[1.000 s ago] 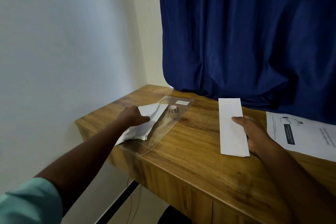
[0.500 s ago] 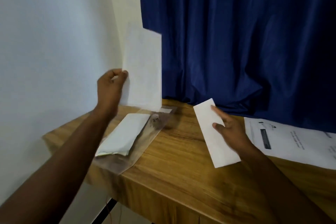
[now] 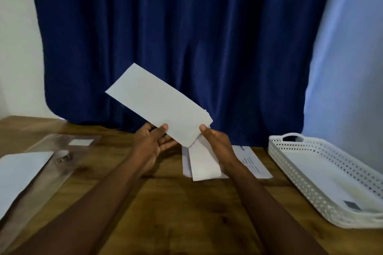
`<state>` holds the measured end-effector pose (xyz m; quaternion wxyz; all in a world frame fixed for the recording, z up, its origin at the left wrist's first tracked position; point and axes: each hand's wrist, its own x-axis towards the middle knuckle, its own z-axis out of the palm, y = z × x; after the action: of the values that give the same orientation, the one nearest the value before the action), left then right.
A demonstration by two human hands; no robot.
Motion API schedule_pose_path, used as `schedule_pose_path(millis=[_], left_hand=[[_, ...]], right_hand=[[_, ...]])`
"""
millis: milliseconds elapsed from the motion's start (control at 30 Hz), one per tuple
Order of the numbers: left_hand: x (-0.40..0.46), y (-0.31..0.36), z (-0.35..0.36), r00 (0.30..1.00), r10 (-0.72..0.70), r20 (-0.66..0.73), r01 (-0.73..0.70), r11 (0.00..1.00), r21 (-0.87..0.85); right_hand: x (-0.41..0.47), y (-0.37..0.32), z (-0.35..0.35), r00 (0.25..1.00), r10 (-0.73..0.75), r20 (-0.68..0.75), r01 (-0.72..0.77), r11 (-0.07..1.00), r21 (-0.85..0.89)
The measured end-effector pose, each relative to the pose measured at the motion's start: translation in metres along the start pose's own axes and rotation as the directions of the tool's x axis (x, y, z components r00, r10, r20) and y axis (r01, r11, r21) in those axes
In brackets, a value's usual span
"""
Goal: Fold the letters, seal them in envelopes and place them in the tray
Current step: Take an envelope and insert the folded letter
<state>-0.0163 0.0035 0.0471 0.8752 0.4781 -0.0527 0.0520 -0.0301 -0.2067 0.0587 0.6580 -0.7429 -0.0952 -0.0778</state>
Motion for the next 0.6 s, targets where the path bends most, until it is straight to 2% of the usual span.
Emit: schedule_pose_path(millis=[167, 233, 267, 300, 333, 367, 400, 433, 467, 500, 533, 567, 600], left_hand=[[0.017, -0.034, 0.0, 0.992, -0.122, 0.035, 0.122, 0.992, -0.014], [0.022, -0.037, -0.012, 0.99, -0.132, -0.058, 0.132, 0.991, -0.001], [0.024, -0.035, -0.02, 0.983, -0.113, -0.148, 0.116, 0.993, 0.017], [0.027, -0.029, -0.028, 0.962, -0.054, -0.267, 0.077, 0.994, 0.075], [0.029, -0.022, -0.037, 0.91, 0.061, -0.41, 0.033, 0.976, 0.217], [0.029, -0.013, -0.046, 0.825, 0.243, -0.51, -0.01, 0.909, 0.417], [0.03, -0.006, -0.055, 0.727, 0.461, -0.509, -0.07, 0.787, 0.613], [0.028, 0.001, -0.06, 0.636, 0.65, -0.416, -0.143, 0.629, 0.764], [0.025, 0.007, -0.063, 0.581, 0.766, -0.274, -0.201, 0.461, 0.864], [0.023, 0.011, -0.063, 0.596, 0.797, -0.1, -0.244, 0.299, 0.922], [0.022, 0.012, -0.062, 0.68, 0.73, 0.073, -0.298, 0.184, 0.937], [0.02, 0.01, -0.057, 0.793, 0.562, 0.237, -0.365, 0.125, 0.923], [0.019, 0.005, -0.051, 0.867, 0.33, 0.374, -0.423, 0.087, 0.902]], right_hand=[[0.013, 0.019, -0.013, 0.991, 0.013, -0.132, -0.018, 0.999, -0.032], [0.014, 0.032, -0.014, 0.992, 0.032, -0.124, -0.041, 0.997, -0.071], [0.013, 0.036, -0.013, 0.995, 0.043, -0.093, -0.051, 0.995, -0.091], [0.014, 0.039, -0.013, 0.997, 0.057, -0.045, -0.062, 0.991, -0.119], [0.015, 0.041, -0.013, 0.996, 0.085, 0.001, -0.084, 0.985, -0.152], [0.015, 0.042, -0.013, 0.992, 0.123, 0.034, -0.114, 0.974, -0.195], [0.016, 0.043, -0.014, 0.984, 0.166, 0.057, -0.149, 0.961, -0.235], [0.017, 0.044, -0.015, 0.974, 0.214, 0.068, -0.189, 0.945, -0.268], [0.017, 0.044, -0.015, 0.963, 0.263, 0.065, -0.233, 0.927, -0.293], [0.017, 0.045, -0.015, 0.95, 0.306, 0.06, -0.272, 0.908, -0.318], [0.017, 0.046, -0.014, 0.94, 0.336, 0.063, -0.297, 0.892, -0.341], [0.017, 0.047, -0.012, 0.934, 0.352, 0.066, -0.308, 0.882, -0.356], [0.017, 0.049, -0.009, 0.93, 0.36, 0.071, -0.311, 0.876, -0.368]])
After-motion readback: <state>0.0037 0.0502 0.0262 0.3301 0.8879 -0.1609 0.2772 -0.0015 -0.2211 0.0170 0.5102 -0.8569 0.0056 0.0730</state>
